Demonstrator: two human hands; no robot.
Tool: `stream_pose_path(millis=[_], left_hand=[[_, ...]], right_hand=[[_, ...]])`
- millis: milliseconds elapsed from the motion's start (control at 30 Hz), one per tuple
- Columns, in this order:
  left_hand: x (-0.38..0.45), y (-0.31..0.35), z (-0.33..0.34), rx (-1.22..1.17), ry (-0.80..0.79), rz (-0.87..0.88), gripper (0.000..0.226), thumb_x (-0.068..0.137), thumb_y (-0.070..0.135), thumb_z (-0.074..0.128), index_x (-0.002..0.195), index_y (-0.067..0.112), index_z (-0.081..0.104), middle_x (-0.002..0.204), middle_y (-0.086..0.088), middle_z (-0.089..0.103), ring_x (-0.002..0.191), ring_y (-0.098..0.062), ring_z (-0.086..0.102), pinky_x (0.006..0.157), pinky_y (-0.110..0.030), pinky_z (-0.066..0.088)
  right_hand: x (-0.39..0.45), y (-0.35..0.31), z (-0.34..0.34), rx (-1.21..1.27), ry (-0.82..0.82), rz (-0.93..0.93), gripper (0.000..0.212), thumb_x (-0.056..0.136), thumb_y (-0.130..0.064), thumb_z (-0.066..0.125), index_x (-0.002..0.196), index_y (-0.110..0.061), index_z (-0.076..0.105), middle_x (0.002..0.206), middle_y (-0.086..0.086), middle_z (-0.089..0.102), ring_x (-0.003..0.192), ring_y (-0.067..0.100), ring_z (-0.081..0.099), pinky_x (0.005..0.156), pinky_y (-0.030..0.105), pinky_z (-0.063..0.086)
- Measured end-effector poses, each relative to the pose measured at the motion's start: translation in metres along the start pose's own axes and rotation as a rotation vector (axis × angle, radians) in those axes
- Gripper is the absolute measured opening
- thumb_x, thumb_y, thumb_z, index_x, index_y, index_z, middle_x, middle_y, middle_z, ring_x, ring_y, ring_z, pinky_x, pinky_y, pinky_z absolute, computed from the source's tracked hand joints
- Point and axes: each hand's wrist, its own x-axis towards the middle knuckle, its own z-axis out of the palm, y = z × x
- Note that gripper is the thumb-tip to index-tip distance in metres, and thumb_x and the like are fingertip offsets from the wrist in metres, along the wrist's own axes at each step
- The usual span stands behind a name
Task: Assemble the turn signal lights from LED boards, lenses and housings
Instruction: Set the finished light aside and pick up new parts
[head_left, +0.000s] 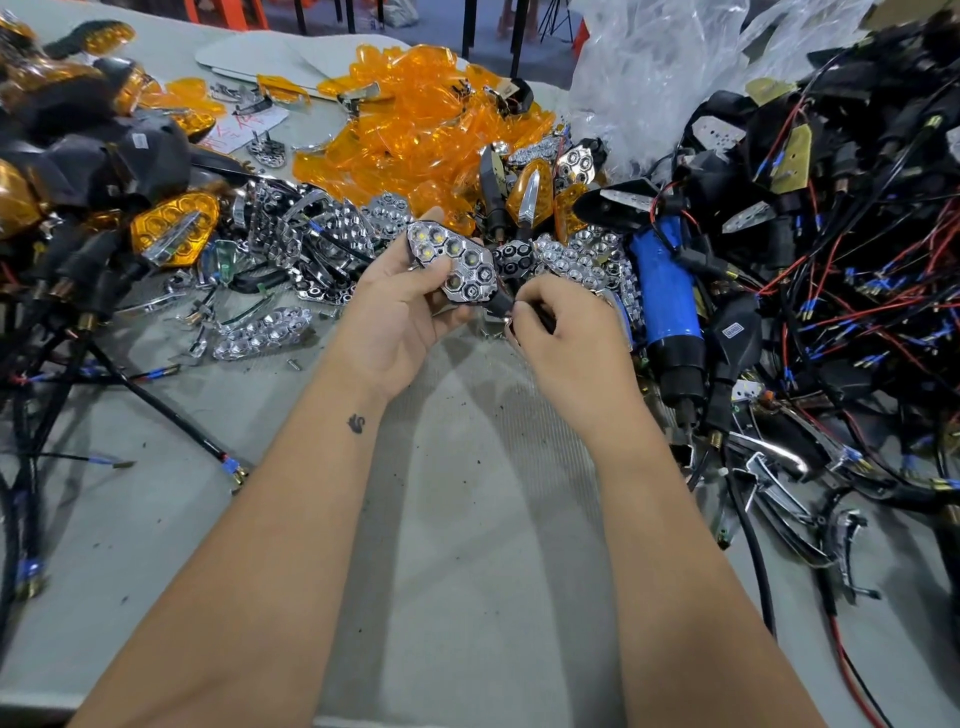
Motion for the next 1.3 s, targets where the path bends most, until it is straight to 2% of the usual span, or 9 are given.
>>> stream_pose_path(millis=[167,333,433,533,600,767,1000,1133,1300], left_hand=[[-0.004,-0.001,0.001,0.035,-0.079,0.012,0.047,0.099,-0.004,0.042,0.139,0.020,0.048,0.087,-0.001,0.069,0.076,-0.016,0.064,0.062,-0.026,0.054],[-0.005,-0.002,0.000,0.064,-0.082,0.057,0.045,0.098,-0.009,0.043,0.135,0.016,0.048,0.099,-0.005,0.068,0.082,-0.018,0.066,0.068,-0.029,0.056],[-0.003,-0.001,0.000,0.047,-0.058,0.065,0.037,0.098,-0.010,0.043,0.128,0.012,0.047,0.112,-0.009,0.069,0.090,-0.022,0.068,0.069,-0.031,0.055],[-0.002,-0.001,0.000,0.001,0.019,0.062,0.033,0.097,-0.008,0.047,0.127,0.005,0.044,0.081,-0.001,0.069,0.080,-0.021,0.064,0.063,-0.027,0.056],[-0.001,0.001,-0.002,-0.012,0.042,0.057,0.015,0.097,-0.006,0.048,0.104,0.008,0.050,0.075,0.000,0.065,0.074,-0.019,0.061,0.059,-0.026,0.054],[0.003,0.006,-0.013,0.069,0.148,0.102,0.016,0.099,0.009,0.053,0.086,0.017,0.056,0.069,0.006,0.064,0.062,-0.012,0.059,0.062,-0.030,0.053],[0.013,0.002,-0.029,0.550,0.326,0.205,0.017,0.096,0.018,0.058,0.110,0.020,0.066,0.083,0.012,0.068,0.079,-0.008,0.060,0.083,-0.036,0.051],[0.010,0.000,-0.027,0.718,0.263,0.228,0.030,0.097,0.012,0.059,0.126,0.012,0.064,0.105,0.002,0.070,0.094,-0.008,0.063,0.090,-0.030,0.050],[0.010,0.000,-0.021,0.784,0.211,0.239,0.040,0.097,0.010,0.060,0.137,0.009,0.057,0.134,-0.002,0.062,0.125,-0.010,0.057,0.111,-0.034,0.042]], right_hand=[[0.000,0.001,-0.002,0.029,0.078,0.004,0.014,0.099,-0.017,0.052,0.089,-0.019,0.062,0.082,-0.009,0.058,0.077,0.013,0.055,0.072,0.042,0.050],[-0.001,0.003,-0.007,0.189,0.088,0.088,0.014,0.091,-0.013,0.063,0.093,-0.026,0.060,0.078,-0.017,0.062,0.075,-0.003,0.057,0.068,0.017,0.048],[-0.001,0.004,-0.007,0.185,0.074,0.115,0.027,0.084,-0.009,0.066,0.095,-0.030,0.054,0.090,-0.011,0.061,0.081,0.002,0.058,0.070,0.016,0.047],[0.000,0.001,-0.007,0.168,0.070,0.085,0.026,0.087,-0.009,0.067,0.088,-0.033,0.057,0.095,-0.002,0.065,0.086,0.011,0.062,0.077,0.028,0.053],[-0.001,-0.004,-0.006,0.243,0.029,0.092,0.025,0.090,-0.009,0.066,0.086,-0.034,0.061,0.091,-0.006,0.069,0.087,0.011,0.066,0.081,0.032,0.056],[0.000,-0.024,0.008,0.504,-0.112,0.211,0.022,0.092,-0.006,0.064,0.101,-0.025,0.059,0.082,0.004,0.071,0.072,0.016,0.072,0.065,0.028,0.058],[0.001,-0.046,0.042,0.317,-0.197,0.301,0.018,0.084,-0.016,0.073,0.095,-0.018,0.058,0.090,0.004,0.066,0.081,0.030,0.064,0.083,0.047,0.055],[0.003,-0.050,0.028,0.207,-0.348,0.265,0.033,0.087,-0.016,0.068,0.100,0.014,0.060,0.077,0.016,0.055,0.073,0.034,0.058,0.082,0.061,0.052],[0.010,-0.048,-0.016,-0.024,-0.638,0.240,0.034,0.095,-0.030,0.063,0.103,0.002,0.070,0.087,0.016,0.068,0.076,0.028,0.069,0.075,0.043,0.061]])
